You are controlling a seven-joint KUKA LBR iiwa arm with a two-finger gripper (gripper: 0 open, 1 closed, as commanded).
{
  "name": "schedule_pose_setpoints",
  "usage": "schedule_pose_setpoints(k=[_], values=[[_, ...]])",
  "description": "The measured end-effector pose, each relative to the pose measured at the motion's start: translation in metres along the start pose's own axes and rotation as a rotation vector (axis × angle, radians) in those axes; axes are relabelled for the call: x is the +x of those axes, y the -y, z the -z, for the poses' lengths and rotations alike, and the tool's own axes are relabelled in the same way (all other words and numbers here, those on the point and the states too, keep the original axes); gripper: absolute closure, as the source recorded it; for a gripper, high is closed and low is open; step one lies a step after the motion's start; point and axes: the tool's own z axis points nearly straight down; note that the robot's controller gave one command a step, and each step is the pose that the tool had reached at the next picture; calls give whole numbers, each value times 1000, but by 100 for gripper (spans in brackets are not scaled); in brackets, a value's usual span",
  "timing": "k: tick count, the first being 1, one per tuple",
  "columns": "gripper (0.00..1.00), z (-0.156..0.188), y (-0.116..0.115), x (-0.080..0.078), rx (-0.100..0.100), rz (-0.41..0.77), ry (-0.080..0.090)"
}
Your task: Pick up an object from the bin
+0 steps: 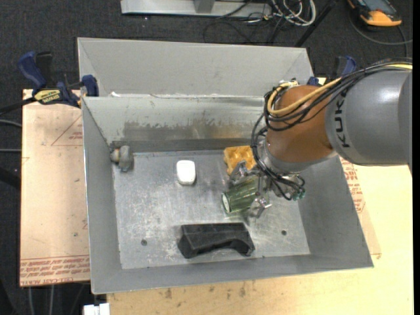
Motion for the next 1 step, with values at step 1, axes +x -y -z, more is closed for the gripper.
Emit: schedule_pose_setpoints(k=[1], values=[[100, 137, 6, -3, 1, 82, -3]])
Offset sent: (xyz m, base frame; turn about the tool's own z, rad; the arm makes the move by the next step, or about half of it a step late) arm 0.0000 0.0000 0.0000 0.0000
